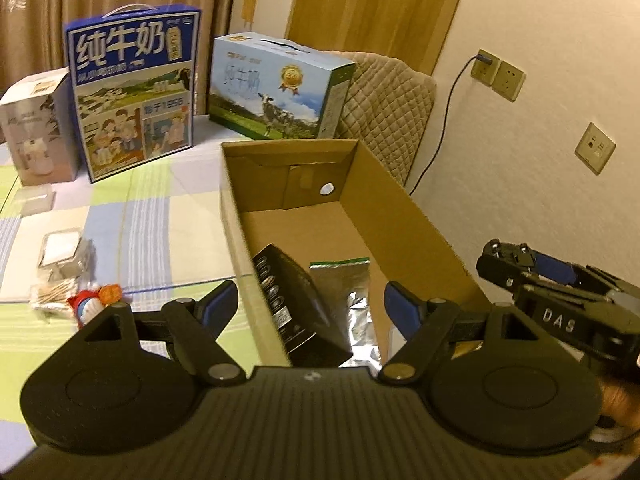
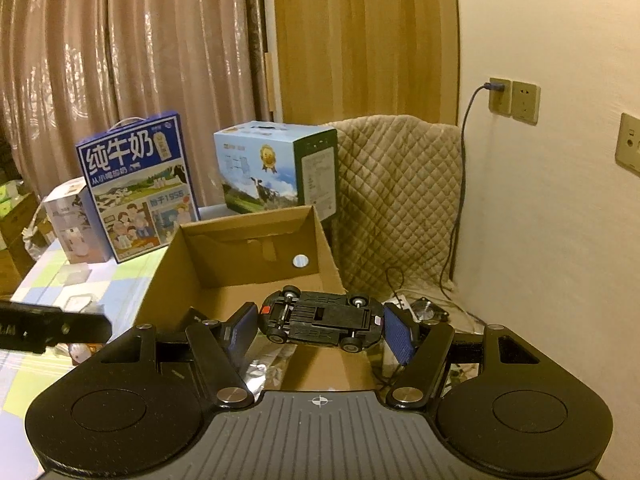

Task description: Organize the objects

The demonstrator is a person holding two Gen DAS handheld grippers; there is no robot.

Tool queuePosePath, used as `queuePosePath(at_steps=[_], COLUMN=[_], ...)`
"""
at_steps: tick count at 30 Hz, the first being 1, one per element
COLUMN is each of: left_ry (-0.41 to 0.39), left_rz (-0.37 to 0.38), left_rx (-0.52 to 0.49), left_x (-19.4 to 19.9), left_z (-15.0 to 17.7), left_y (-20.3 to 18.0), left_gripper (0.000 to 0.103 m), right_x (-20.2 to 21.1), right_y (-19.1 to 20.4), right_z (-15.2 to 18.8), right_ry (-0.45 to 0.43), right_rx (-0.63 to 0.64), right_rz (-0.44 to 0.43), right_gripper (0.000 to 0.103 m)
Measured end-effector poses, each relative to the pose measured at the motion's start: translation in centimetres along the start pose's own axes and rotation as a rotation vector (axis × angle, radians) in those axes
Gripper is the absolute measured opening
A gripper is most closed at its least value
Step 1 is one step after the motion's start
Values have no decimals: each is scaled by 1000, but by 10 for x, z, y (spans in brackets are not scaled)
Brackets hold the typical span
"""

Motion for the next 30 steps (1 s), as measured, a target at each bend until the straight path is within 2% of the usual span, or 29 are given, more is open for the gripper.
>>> queuePosePath(at_steps=[5,7,9,19,30], left_ry=[2,4,4,-1,-24], left_rz=[-14,-18,-22,-52,-133], left_rx=[13,20,25,76,95], left_x=[6,7,8,24,69], left_z=[6,7,8,24,58], left_y=[15,20,25,66,126], left_gripper=[77,77,77,81,88], right_x=[-11,-13,-10,22,46], right_y=[6,6,7,29,98], right_z=[-8,-11,-15,-16,-4], right_ry=[-8,-17,-38,-54,-41], right_rx=[-39,-50,-50,-58,-33], right_rz=[-96,-105,-99,-104,-193], right_gripper=[65,80,82,83,83])
Point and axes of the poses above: each gripper's, at about its wrist camera, not at the fingertips, and x roughly against the way its jaws point, y to its left, z to its underside, the point moved 7 cm from there along -x, roughly the way its jaws point, and after that the axes turned 15 degrees about -z, right-handed, at the moved point
